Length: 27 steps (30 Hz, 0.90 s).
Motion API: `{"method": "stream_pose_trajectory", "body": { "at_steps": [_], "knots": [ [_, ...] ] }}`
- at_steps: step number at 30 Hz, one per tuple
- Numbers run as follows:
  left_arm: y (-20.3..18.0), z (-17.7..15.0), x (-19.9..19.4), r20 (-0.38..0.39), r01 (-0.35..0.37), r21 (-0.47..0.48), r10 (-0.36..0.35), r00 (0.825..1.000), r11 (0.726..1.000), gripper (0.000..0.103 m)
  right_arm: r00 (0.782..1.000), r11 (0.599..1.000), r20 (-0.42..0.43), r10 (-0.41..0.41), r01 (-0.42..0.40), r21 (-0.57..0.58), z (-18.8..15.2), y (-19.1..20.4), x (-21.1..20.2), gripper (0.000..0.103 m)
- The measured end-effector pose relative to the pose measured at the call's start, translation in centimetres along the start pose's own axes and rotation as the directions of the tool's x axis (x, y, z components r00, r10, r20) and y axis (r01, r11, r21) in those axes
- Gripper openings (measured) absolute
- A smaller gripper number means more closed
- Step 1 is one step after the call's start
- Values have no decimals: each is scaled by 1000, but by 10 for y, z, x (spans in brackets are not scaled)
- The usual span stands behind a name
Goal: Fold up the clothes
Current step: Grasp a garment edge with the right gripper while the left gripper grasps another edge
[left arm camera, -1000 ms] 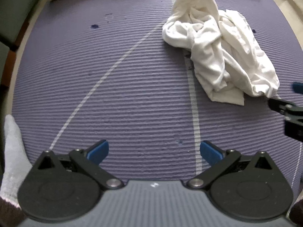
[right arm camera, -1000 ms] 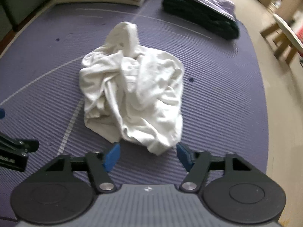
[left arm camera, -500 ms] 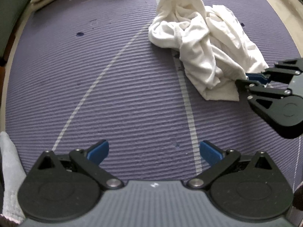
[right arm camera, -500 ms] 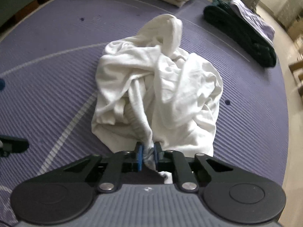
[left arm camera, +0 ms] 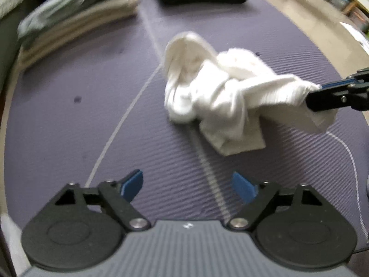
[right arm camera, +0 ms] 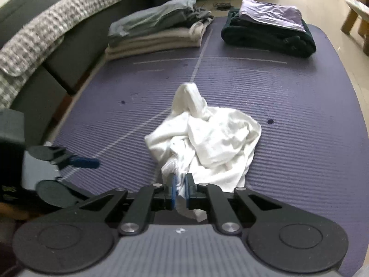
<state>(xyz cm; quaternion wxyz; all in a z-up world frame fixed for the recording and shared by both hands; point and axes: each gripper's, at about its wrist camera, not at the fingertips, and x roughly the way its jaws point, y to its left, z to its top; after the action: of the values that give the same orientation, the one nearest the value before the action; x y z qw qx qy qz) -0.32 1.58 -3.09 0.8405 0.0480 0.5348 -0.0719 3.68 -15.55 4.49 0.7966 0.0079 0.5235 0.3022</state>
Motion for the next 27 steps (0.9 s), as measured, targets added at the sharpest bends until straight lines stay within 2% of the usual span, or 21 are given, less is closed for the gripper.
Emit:
{"method": "stream_pose_trajectory", "body": {
  "at_steps": [4,8,11,14,18,22,27],
  "knots": [
    [-20,3,-11,81,27,102,-35,996,994,73,999,999,12,35,-36,28,-4,-1,-18,6],
    [-40,5,-22,163,37,199,-70,984,979,66,997,995,24,75,-76,62,-2,-8,-29,6],
    [-47,11,-27,213,51,236,-102,972,970,61,993,990,20,112,-113,81,0,-10,-35,6],
    [-49,21,-23,221,61,243,-117,968,968,52,994,993,20,106,-107,59,1,-9,-36,6],
    [-51,32,-14,219,87,240,-141,965,967,40,999,998,28,38,-39,48,2,-14,-30,7],
    [-50,47,4,203,50,205,-93,975,977,40,993,994,46,-104,103,38,7,-27,-16,7],
    [-39,55,25,173,-4,148,-22,985,989,40,974,976,63,-219,219,10,9,-40,7,7]
  ]
}}
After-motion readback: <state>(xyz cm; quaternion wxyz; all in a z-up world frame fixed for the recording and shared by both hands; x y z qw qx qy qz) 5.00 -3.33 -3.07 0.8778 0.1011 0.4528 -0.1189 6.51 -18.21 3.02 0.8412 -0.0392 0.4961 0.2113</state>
